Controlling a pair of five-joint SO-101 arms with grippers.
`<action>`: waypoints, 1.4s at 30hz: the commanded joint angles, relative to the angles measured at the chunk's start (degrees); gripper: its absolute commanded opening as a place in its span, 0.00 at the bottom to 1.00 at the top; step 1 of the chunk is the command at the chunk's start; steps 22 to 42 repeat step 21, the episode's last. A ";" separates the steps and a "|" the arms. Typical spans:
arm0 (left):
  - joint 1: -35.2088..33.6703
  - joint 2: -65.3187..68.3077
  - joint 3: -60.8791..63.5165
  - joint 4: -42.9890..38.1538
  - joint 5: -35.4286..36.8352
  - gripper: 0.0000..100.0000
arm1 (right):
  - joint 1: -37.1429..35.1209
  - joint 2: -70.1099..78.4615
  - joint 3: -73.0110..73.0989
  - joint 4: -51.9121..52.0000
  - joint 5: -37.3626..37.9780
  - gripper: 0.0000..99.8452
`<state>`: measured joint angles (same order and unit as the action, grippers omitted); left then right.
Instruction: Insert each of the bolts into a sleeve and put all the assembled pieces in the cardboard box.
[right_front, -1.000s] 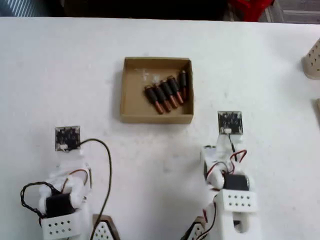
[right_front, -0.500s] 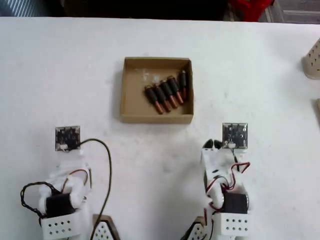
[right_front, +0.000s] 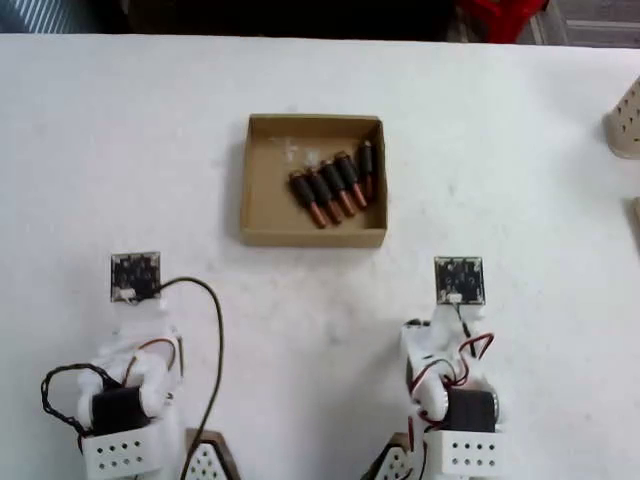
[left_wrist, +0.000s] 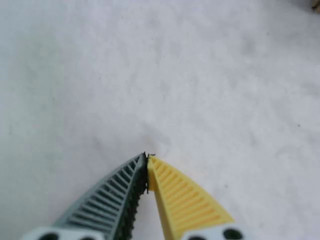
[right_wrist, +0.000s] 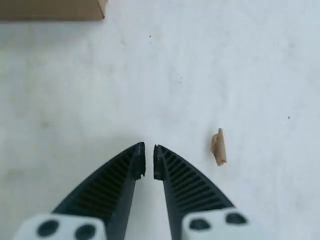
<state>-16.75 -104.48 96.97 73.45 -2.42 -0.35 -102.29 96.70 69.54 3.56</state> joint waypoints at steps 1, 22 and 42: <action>-0.31 -0.31 0.00 0.26 -0.62 0.02 | -0.40 -0.57 0.09 1.01 0.09 0.02; -0.31 -0.31 0.00 0.26 -0.62 0.02 | -0.04 -0.48 0.18 2.86 0.09 0.02; -0.31 -0.31 0.00 0.26 -0.62 0.02 | -0.04 -0.48 0.18 2.86 0.09 0.02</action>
